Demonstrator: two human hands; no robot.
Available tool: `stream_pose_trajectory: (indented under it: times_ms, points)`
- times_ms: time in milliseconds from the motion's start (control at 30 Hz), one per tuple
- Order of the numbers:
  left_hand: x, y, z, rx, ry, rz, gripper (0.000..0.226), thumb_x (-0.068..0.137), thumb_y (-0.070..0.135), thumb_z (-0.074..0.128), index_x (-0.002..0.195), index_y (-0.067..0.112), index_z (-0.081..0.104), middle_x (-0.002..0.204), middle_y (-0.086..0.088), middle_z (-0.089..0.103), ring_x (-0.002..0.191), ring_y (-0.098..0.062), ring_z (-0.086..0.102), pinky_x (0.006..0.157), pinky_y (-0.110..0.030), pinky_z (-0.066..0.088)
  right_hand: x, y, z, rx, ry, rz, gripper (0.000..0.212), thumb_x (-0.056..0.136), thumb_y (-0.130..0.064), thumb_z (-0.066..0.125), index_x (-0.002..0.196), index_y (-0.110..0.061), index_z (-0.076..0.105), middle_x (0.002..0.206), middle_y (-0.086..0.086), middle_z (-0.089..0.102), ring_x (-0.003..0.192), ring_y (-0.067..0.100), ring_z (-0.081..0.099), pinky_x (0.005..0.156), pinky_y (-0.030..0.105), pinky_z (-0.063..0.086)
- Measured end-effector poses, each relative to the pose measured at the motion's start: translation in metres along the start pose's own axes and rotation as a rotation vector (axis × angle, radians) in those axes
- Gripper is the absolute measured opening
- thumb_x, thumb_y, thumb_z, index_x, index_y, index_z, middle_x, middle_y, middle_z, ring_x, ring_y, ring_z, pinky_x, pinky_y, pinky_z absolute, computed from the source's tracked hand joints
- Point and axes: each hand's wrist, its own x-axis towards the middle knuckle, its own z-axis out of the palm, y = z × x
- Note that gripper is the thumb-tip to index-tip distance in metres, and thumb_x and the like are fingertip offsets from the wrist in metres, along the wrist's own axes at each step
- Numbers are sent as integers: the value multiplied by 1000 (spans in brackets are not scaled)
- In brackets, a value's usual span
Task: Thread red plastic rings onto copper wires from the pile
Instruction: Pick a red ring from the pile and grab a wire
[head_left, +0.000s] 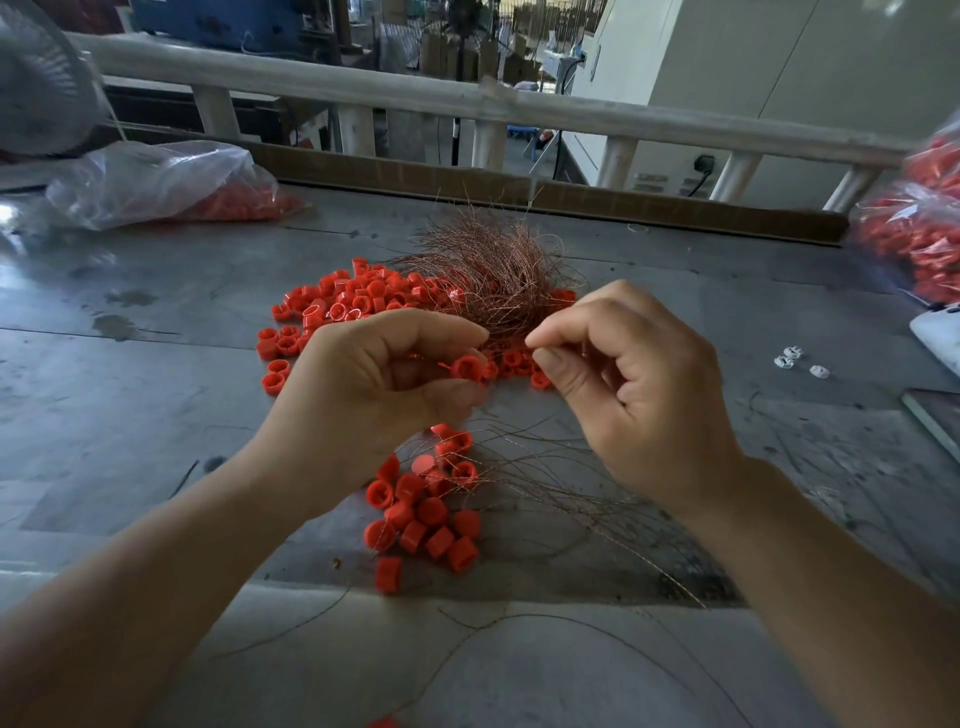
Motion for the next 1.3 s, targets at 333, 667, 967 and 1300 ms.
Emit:
stream_pose_trajectory:
  times_ms: [333,667,967,1300]
  points:
    - [-1,3,1,-2,-41,16,25,50,32,72,75,29,70,80,6,72,69,-7,68,63,-14,52,-2,-4,2,13,-41,11,7,82,-6,62,82,-3,68,82,-8,49,74,-1,43,67,3,34]
    - [0,0,-1,21,-18,-5,32,53,25,71,84,28,70,84,8,73,80,-8,69,69,-14,52,-2,-4,3,15,-48,24,7,81,-5,61,83,-3,68,82,-8,50,75,0,45,67,4,35]
    - [-1,3,3,-7,-10,6,26,51,28,73,75,22,68,81,-1,73,73,-14,70,65,-18,54,-4,-11,5,125,-88,82,5,79,-5,62,80,-6,67,76,-10,51,66,-3,47,61,6,37]
    - [-2,4,2,10,-7,38,30,50,33,74,78,25,70,82,2,72,72,-11,70,64,-18,54,-4,-14,5,123,-158,112,6,78,-9,62,78,-7,68,70,-3,56,64,8,49,55,12,38]
